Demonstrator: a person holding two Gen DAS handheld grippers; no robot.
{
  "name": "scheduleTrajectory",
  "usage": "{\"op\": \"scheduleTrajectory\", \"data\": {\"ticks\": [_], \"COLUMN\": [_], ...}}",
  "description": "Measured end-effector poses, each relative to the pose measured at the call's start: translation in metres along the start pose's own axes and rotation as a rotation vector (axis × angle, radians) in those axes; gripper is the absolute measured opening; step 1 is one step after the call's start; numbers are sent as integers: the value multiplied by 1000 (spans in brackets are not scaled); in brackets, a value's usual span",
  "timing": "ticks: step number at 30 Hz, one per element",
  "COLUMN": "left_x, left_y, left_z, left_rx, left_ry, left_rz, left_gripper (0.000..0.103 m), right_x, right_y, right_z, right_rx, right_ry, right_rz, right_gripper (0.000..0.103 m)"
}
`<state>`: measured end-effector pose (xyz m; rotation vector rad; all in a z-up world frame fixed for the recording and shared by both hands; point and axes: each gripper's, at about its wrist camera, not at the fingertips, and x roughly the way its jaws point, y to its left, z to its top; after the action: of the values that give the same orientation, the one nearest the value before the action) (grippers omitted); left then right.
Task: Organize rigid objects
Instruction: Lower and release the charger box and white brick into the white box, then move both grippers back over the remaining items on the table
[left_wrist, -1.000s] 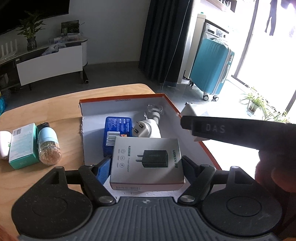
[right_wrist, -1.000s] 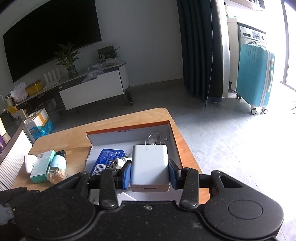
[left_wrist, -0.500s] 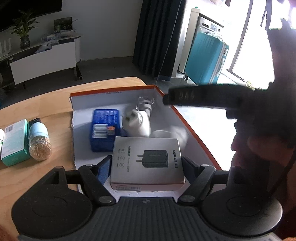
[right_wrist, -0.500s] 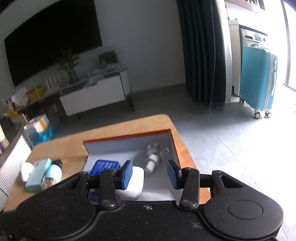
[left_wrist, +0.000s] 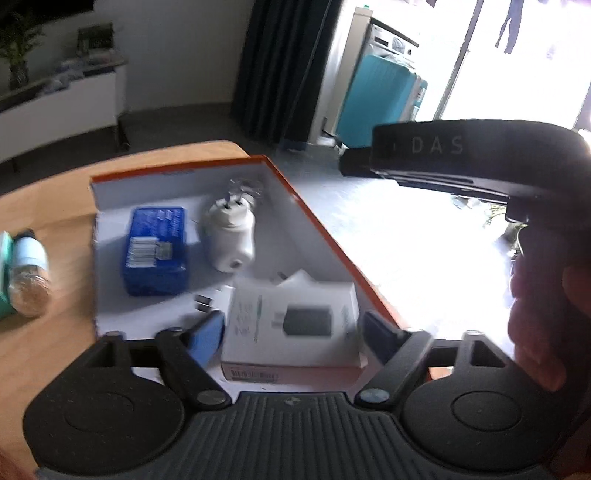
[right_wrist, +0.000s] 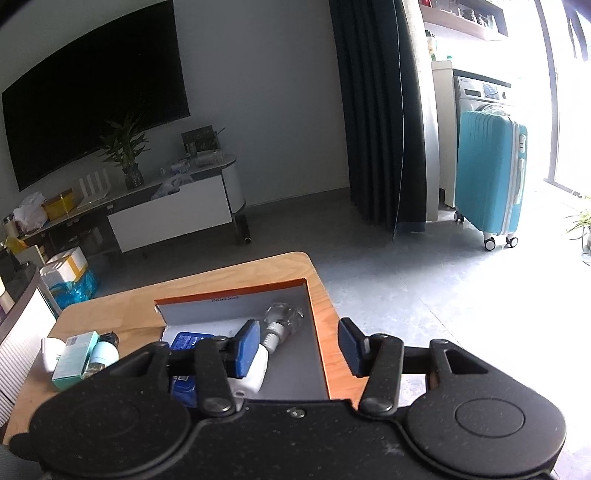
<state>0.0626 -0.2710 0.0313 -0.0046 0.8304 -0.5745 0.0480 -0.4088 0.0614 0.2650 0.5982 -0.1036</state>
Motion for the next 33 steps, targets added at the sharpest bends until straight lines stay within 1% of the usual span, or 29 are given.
{"op": "scheduleTrajectory", "data": {"ticks": [2,3,6,7,9,14,17,19,25,33], "left_x": [-2,-3,-8,-11,-17,-33,-42,-47,-59,-73], "left_y": [0,2,8,12,19,40,54,63,78,105], "left_z": [-2,-2,-1,0,1,5,5,5,5,-4], "left_rx": [1,-1,-28,-37,-49,-92,-124,-142,-177,-235], "left_ry": [-10,-9,-16,-19,-24,-41,-44,-47,-61,-77], "left_rz": [1,10,41,59,102,190,229,251,290,326], "left_gripper": [92,92,92,92,92,94,94,94,95,95], "right_x": [-3,-3,-5,-5,-5,-6,-4,-4,-1,9], "right_y": [2,3,10,12,18,33,39,45,65,97], "right_z": [-1,-1,-1,-1,-3,-7,-8,-9,-13,-21], "right_rx": [-7,-11,-21,-23,-27,-49,-53,-61,-96,-142], "right_ry": [-3,-3,-1,-1,-1,6,14,17,32,69], "right_rz": [2,5,16,20,26,36,40,46,73,124], "right_gripper": [60,62,62,63,68,71,73,78,79,80]}}
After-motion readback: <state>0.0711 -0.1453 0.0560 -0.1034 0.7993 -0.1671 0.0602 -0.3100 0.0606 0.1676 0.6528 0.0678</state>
